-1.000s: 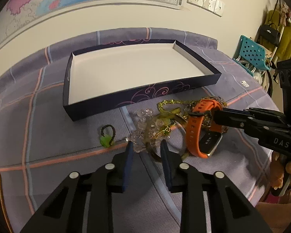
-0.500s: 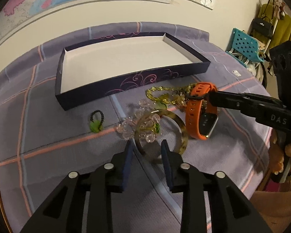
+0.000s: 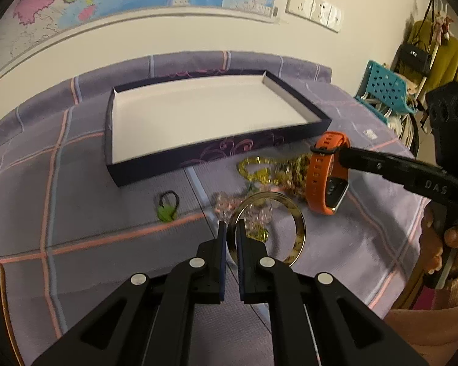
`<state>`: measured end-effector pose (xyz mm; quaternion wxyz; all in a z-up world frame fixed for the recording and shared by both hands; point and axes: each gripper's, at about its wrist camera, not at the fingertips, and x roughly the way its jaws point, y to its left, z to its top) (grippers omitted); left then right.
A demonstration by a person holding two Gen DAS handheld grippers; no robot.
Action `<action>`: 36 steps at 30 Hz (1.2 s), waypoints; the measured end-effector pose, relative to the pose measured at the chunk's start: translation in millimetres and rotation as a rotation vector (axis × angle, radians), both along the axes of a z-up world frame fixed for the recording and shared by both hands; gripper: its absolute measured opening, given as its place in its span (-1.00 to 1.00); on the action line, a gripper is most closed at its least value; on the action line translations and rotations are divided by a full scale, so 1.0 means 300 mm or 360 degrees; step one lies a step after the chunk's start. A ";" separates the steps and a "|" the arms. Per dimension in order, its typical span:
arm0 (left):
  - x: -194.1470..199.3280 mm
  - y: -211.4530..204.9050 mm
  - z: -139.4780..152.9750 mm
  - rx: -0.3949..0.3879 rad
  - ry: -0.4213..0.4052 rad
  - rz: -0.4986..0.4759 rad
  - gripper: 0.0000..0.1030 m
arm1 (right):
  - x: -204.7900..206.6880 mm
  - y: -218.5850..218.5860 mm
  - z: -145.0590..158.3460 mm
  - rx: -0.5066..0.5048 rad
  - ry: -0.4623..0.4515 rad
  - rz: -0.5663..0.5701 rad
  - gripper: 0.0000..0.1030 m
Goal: Organize jewelry
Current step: 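Carry the watch and bangle into the white tray and open both grippers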
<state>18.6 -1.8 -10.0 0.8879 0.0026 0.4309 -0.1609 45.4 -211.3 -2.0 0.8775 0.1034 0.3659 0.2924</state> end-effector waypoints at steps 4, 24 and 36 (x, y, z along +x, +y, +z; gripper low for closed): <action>0.013 0.031 0.047 -0.0066 -0.0029 0.0013 -0.91 | 0.013 -0.006 0.020 0.0018 -0.0010 0.0004 -0.83; 0.354 0.069 0.188 -0.0004 -0.0115 0.0182 -0.91 | 0.406 -0.036 0.103 0.0049 0.0017 -0.0131 -0.83; 0.580 0.080 0.121 0.0007 -0.0039 0.0259 -0.91 | 0.682 0.026 0.032 -0.0011 0.0171 -0.0226 -0.83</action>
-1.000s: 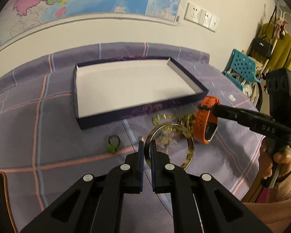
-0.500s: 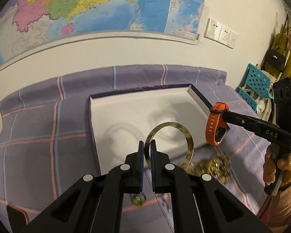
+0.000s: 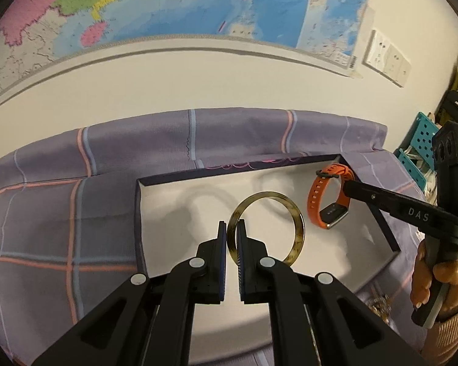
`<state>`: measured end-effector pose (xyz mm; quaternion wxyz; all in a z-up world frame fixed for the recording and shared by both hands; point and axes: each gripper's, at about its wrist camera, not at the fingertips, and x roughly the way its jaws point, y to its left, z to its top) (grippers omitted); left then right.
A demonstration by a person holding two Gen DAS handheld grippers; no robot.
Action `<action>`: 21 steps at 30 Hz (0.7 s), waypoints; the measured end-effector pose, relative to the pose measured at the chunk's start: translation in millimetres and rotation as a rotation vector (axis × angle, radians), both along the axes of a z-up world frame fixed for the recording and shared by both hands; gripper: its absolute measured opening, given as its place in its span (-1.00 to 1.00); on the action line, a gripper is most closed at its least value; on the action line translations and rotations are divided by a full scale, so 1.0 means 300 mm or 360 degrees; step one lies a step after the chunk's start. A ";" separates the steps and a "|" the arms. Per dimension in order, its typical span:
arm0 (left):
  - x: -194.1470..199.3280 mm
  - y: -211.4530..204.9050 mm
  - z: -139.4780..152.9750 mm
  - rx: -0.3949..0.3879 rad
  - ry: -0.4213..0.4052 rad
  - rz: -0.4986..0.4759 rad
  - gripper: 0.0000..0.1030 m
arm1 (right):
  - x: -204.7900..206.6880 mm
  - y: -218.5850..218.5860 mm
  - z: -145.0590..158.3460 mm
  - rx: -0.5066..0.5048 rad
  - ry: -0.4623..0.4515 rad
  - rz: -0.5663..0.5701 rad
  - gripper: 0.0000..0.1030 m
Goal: Organize jewelry
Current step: 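Carry the watch and bangle into the white tray and open both grippers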
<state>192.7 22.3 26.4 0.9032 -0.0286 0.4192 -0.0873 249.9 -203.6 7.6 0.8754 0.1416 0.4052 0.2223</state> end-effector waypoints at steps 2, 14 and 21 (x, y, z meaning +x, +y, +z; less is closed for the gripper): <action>0.036 -0.003 -0.018 0.0003 0.0026 0.0002 -0.91 | 0.034 0.008 -0.015 -0.0011 0.0026 -0.0017 -0.83; 0.168 0.009 -0.090 0.0001 0.0153 0.0061 -0.90 | 0.138 0.041 -0.075 -0.0074 0.0153 -0.0076 -0.83; 0.213 0.015 -0.117 -0.0009 0.0219 0.0090 -0.89 | 0.149 0.050 -0.092 -0.0089 0.0176 -0.0104 -0.73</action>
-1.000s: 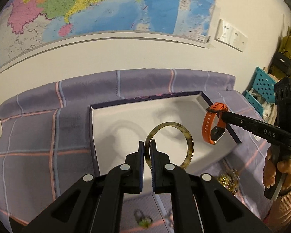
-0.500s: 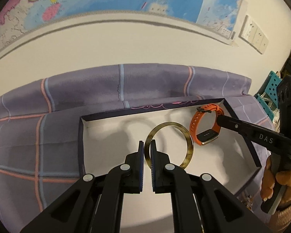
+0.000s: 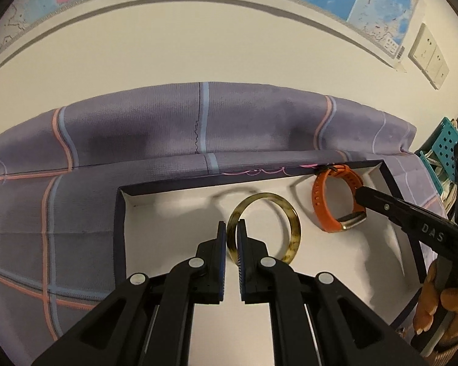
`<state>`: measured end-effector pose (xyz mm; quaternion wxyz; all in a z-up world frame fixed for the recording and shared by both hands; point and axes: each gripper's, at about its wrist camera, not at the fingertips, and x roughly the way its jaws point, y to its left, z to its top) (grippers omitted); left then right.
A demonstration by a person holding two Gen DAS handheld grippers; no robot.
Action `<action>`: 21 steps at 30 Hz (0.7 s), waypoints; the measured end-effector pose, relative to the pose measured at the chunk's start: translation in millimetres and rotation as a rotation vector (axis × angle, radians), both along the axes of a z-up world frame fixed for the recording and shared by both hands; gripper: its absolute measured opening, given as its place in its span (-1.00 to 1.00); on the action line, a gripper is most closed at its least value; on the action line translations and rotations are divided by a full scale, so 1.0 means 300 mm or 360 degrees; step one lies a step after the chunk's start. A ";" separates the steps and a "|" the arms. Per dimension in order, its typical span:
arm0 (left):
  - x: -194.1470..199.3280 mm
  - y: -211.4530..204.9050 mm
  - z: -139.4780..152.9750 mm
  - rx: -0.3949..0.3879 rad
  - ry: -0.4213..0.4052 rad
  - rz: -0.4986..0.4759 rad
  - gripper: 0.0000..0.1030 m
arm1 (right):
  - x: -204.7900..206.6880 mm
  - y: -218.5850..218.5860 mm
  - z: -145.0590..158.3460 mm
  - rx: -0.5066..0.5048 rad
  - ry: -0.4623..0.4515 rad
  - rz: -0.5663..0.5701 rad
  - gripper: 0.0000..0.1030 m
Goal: Organize jewelry
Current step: 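Carry the watch and bangle into the white tray and open both grippers, then return the right gripper to the pile and grasp the flower-bead bracelet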
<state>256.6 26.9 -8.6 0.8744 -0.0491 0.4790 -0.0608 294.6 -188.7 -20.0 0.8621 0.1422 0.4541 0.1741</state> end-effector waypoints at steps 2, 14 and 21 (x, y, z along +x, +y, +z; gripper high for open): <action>0.010 0.000 -0.005 0.0002 0.0016 0.0008 -0.89 | -0.002 0.000 -0.005 0.0005 0.0009 -0.0007 -0.69; -0.037 0.004 0.036 0.0031 -0.0072 0.0008 -0.39 | -0.048 -0.035 0.011 -0.0029 -0.0036 -0.0059 -0.47; -0.162 0.003 0.106 0.0001 -0.0202 -0.0045 -0.05 | -0.179 -0.068 0.090 0.0023 -0.0221 0.0029 -0.07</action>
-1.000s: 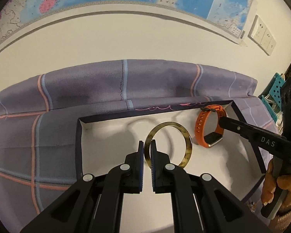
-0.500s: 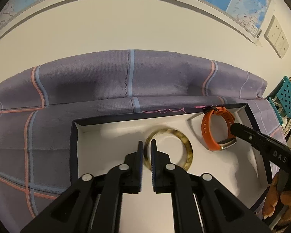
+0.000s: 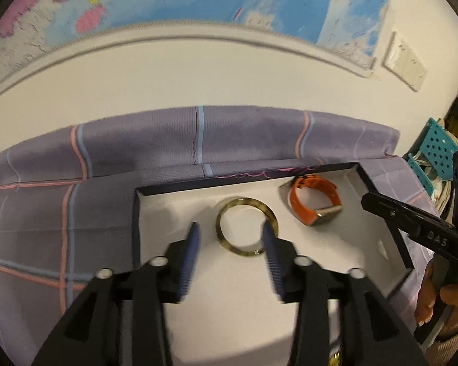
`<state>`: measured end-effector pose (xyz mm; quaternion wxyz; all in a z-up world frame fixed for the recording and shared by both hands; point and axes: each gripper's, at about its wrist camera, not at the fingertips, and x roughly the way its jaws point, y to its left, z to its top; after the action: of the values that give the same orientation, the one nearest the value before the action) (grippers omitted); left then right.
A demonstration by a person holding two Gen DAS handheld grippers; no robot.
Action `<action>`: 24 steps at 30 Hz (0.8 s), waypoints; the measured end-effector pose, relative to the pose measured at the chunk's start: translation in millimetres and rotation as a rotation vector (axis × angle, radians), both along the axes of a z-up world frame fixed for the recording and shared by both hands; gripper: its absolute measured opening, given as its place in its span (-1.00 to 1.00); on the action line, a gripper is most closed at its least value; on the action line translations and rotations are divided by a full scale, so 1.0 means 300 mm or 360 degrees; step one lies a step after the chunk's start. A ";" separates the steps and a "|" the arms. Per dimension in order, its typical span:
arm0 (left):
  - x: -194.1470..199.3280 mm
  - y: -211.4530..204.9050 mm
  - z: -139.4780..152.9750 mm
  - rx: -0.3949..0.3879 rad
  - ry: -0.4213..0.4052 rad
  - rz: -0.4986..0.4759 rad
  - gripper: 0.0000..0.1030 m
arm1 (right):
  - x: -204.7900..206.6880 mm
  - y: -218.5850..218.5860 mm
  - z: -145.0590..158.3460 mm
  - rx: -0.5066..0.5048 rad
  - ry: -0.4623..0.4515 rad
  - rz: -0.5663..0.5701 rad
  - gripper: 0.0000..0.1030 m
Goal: Organize jewelry
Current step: 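Return the right gripper to the pile and grasp the flower-bead bracelet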
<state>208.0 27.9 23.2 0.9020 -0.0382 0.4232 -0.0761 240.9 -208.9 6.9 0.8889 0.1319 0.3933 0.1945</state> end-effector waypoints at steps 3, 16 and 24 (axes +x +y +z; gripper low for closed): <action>-0.083 -0.008 0.030 0.0000 -0.0061 -0.0046 -0.04 | -0.101 -0.006 0.040 -0.0015 -0.0094 0.0099 -0.05; -0.421 -0.066 -0.012 0.0064 -0.0133 -0.0284 0.06 | -0.527 0.098 -0.013 -0.0234 -0.0157 0.0553 -0.29; -0.538 -0.078 -0.083 0.0071 -0.0077 -0.0358 0.09 | -0.639 0.144 -0.076 -0.0359 -0.0145 0.0537 -0.30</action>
<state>46.5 4.5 -1.7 0.8984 0.0317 0.4044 -0.1684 49.1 -165.6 -16.0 0.8697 -0.0451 0.3885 0.3012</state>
